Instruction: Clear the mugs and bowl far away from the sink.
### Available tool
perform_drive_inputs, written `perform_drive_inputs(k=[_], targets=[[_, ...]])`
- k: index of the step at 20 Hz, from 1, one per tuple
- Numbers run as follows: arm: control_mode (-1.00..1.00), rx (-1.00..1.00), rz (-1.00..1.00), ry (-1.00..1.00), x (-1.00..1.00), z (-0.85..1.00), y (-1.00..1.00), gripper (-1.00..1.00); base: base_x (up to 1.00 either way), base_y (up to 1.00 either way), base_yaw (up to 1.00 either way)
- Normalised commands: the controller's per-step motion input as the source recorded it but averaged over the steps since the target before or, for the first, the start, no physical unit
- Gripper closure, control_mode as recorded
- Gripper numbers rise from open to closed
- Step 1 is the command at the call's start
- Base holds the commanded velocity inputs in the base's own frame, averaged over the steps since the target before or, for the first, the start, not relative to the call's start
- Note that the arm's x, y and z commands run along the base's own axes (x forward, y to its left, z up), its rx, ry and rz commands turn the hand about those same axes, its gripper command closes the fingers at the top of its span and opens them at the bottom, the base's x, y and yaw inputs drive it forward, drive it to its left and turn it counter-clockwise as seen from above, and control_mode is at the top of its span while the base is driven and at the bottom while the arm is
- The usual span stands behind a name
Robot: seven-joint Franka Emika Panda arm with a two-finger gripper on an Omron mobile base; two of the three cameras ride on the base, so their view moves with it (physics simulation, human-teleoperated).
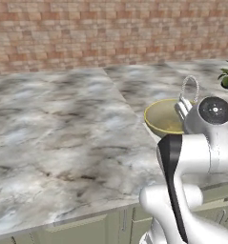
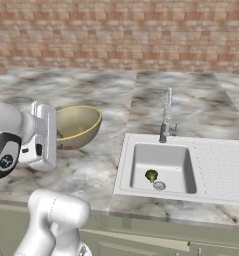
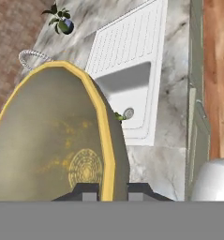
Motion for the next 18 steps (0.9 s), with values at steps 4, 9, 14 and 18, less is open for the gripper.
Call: perform_drive_inputs(k=[4,9,14,18], targets=[[-1.00,0.00,0.02,-0.12,-0.16,0.01,0.00,1.00,0.00,0.00,0.00],[1.00,0.00,-0.05,-0.16,-0.25,0.03,0.00,1.00,-0.07,0.00,-0.08],[1.00,0.00,0.00,0.00,0.00,0.00,0.00,1.00,-0.02,-0.09,-0.80],[1.00,0.00,0.00,0.00,0.00,0.00,0.00,1.00,0.00,0.00,-0.99]])
